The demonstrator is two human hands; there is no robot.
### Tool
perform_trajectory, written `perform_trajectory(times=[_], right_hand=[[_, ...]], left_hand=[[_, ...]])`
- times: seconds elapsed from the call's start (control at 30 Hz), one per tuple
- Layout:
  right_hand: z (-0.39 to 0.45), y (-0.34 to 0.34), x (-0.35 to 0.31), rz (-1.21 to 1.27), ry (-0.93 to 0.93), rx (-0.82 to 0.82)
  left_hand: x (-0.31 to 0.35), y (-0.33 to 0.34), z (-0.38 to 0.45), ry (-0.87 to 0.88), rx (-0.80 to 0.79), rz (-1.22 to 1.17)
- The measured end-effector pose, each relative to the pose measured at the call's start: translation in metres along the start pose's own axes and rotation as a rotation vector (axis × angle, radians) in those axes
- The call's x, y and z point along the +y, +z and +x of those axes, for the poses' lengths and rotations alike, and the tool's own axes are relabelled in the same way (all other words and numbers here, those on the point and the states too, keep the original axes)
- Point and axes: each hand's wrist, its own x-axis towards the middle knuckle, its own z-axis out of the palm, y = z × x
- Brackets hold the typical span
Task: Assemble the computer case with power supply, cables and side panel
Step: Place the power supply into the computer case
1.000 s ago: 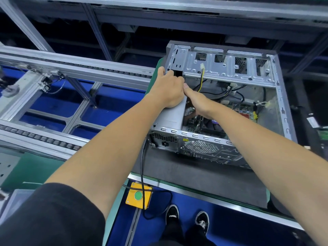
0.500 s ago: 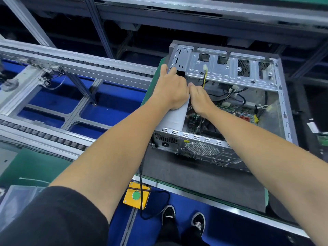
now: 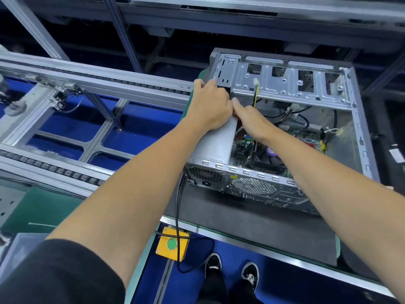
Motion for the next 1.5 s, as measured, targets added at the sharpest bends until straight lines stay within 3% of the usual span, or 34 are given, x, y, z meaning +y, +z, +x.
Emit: perform_trajectory(times=[0.3,0.7,1.03,1.13,1.33,1.5], right_hand=[[-0.002,0.003,-0.001,0.044,0.026,-0.192],[-0.005,0.003,-0.003,0.011,0.019,-0.176],[-0.027,0.001,-0.026,-0.501,-0.205,0.038],[-0.034,0.002,-0.032,-0.452,-0.218,0.119],[-0.041,0.011,-0.052,-0.52,-0.281,0.16],[-0.048,0.025,-0.072,-0.597,-0.348,0.178]], left_hand=[[0.005,0.001,0.004,0.02,-0.094,0.03],[0.008,-0.001,0.001,0.017,-0.11,-0.023],[0.006,-0.003,-0.004,0.01,-0.038,-0.088],[0.007,-0.004,-0.007,-0.014,-0.004,-0.149],[-0.003,-0.01,-0.008,-0.209,0.166,-0.56],[-0.031,-0.001,-0.028,-0.613,0.17,-0.917]])
